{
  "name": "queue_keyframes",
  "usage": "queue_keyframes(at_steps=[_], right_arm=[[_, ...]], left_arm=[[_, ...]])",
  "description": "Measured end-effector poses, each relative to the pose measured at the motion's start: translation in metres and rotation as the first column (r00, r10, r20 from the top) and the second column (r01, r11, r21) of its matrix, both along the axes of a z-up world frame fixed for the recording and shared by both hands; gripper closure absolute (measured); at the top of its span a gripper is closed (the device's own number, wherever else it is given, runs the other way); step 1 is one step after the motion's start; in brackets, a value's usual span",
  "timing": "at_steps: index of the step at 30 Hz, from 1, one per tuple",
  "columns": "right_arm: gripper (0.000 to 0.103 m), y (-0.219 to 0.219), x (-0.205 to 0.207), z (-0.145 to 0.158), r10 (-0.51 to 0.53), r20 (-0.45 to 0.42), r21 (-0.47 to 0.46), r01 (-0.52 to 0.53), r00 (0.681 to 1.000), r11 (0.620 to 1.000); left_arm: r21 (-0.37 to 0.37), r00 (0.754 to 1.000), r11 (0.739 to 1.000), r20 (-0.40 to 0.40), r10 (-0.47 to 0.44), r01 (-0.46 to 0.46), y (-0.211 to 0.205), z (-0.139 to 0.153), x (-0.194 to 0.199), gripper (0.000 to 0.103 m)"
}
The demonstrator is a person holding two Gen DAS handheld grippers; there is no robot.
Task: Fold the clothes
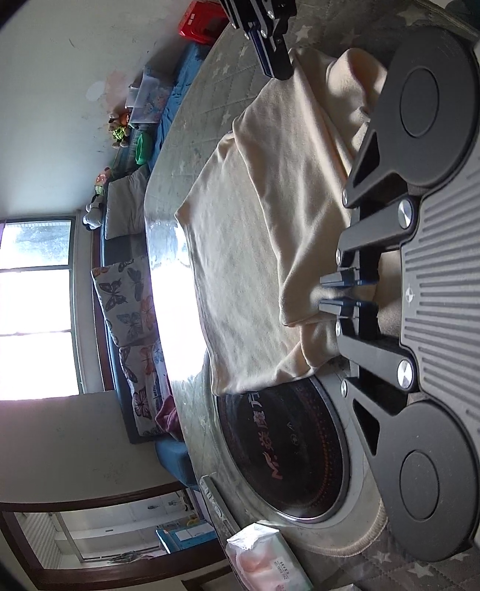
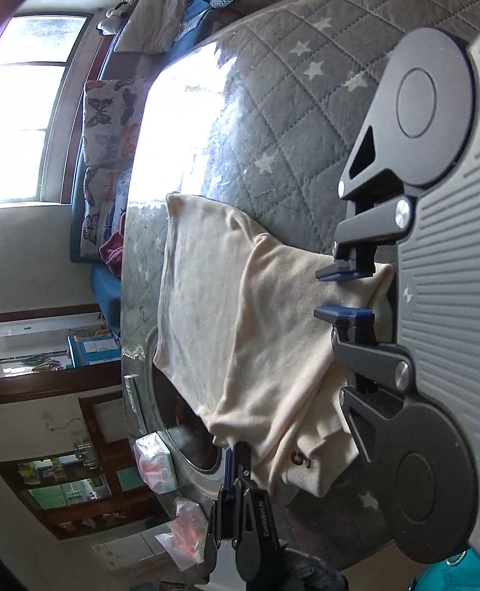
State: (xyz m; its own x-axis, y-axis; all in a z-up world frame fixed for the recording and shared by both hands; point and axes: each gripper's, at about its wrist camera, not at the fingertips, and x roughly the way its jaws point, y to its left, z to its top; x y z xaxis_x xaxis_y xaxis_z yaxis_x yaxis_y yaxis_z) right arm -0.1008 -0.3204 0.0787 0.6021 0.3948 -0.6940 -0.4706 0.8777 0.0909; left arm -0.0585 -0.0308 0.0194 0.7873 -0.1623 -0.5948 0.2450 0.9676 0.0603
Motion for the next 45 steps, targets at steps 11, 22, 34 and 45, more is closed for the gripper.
queue_keyframes(at_steps=[11, 22, 34, 45], right_arm=[[0.087, 0.000, 0.016, 0.020, 0.032, 0.062, -0.017, -0.031, 0.998, 0.999], [0.087, 0.027, 0.047, 0.014, 0.090, 0.074, -0.040, -0.087, 0.993, 0.995], [0.085, 0.034, 0.056, 0.002, 0.089, 0.054, -0.056, -0.086, 0.995, 0.995], [0.074, 0.053, 0.049, 0.000, 0.133, 0.088, -0.102, -0.124, 0.987, 0.987]], left_arm=[[0.017, 0.999, 1.000, -0.045, -0.004, 0.005, 0.009, 0.013, -0.006, 0.092], [-0.045, 0.999, 0.998, -0.010, -0.052, 0.051, 0.001, 0.023, 0.019, 0.089], [-0.052, 0.997, 0.997, -0.056, -0.061, 0.058, -0.001, 0.002, 0.039, 0.089], [-0.030, 0.996, 0.998, -0.067, -0.066, 0.064, -0.006, 0.000, 0.043, 0.088]])
